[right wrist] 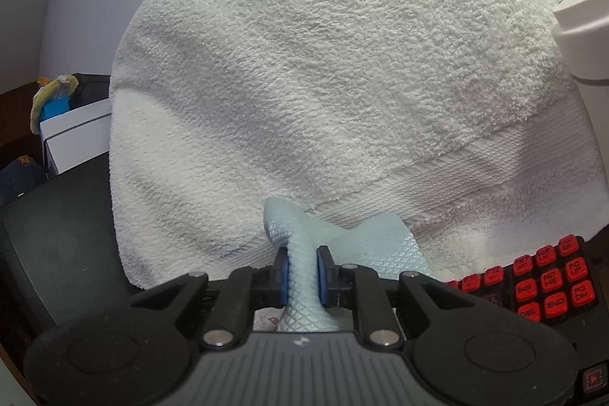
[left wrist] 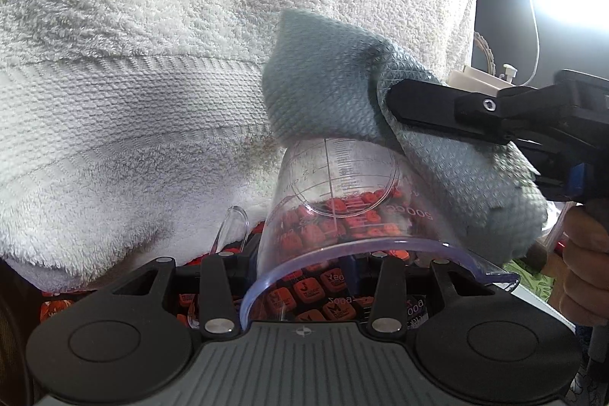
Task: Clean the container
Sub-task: 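Rub the green cloth over the cup's rim while the left gripper holds the cup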
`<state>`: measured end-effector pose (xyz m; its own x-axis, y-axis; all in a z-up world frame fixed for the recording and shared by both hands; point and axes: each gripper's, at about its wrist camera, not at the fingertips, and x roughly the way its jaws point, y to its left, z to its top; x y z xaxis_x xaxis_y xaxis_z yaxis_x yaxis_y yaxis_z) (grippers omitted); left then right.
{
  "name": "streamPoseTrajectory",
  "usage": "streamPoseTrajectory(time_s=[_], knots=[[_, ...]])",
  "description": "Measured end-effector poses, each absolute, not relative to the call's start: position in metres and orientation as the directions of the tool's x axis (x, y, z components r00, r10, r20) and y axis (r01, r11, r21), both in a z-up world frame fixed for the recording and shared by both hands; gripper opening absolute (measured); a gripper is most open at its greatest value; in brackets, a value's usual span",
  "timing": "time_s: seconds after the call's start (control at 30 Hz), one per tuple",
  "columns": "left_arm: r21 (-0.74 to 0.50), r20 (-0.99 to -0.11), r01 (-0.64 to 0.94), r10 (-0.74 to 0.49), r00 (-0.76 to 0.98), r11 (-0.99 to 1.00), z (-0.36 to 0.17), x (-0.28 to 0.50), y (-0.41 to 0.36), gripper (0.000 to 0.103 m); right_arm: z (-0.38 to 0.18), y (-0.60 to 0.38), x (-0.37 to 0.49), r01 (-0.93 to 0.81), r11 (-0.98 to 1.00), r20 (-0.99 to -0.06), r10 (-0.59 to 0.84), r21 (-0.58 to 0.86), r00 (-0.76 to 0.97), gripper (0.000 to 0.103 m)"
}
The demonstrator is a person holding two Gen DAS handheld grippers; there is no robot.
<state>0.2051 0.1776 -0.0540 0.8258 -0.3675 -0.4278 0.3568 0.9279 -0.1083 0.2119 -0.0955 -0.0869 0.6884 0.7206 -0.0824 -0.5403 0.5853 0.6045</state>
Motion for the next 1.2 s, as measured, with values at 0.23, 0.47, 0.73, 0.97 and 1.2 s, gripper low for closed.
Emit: streamPoseTrajectory(time_s=[0.23, 0.47, 0.73, 0.97, 1.2], knots=[[-0.107, -0.428, 0.357, -0.367, 0.826, 0.928, -0.055, 0.204, 0.18, 0.04, -0.084, -0.073, 0.2, -0.643, 0.512, -0.078, 0.812, 0.569, 0.579, 0.016], [-0.103, -0.428, 0.357, -0.365, 0.827, 0.928, -0.055, 0.206, 0.177, 0.04, -0.081, -0.075, 0.198, -0.648, 0.55, -0.094, 0.796, 0.528, 0.598, 0.011], [-0.101, -0.429, 0.357, -0.364, 0.827, 0.929, -0.055, 0.209, 0.175, 0.04, -0.085, -0.097, 0.211, -0.546, 0.63, -0.097, 0.7, 0.552, 0.708, 0.011], [-0.103, -0.429, 0.357, -0.365, 0.826, 0.928, -0.055, 0.211, 0.175, 0.04, -0.088, -0.094, 0.212, -0.551, 0.584, -0.085, 0.728, 0.596, 0.68, 0.014], [-0.104, -0.429, 0.357, -0.366, 0.826, 0.928, -0.055, 0.213, 0.174, 0.04, -0.085, -0.073, 0.202, -0.65, 0.493, -0.085, 0.829, 0.578, 0.553, 0.014]])
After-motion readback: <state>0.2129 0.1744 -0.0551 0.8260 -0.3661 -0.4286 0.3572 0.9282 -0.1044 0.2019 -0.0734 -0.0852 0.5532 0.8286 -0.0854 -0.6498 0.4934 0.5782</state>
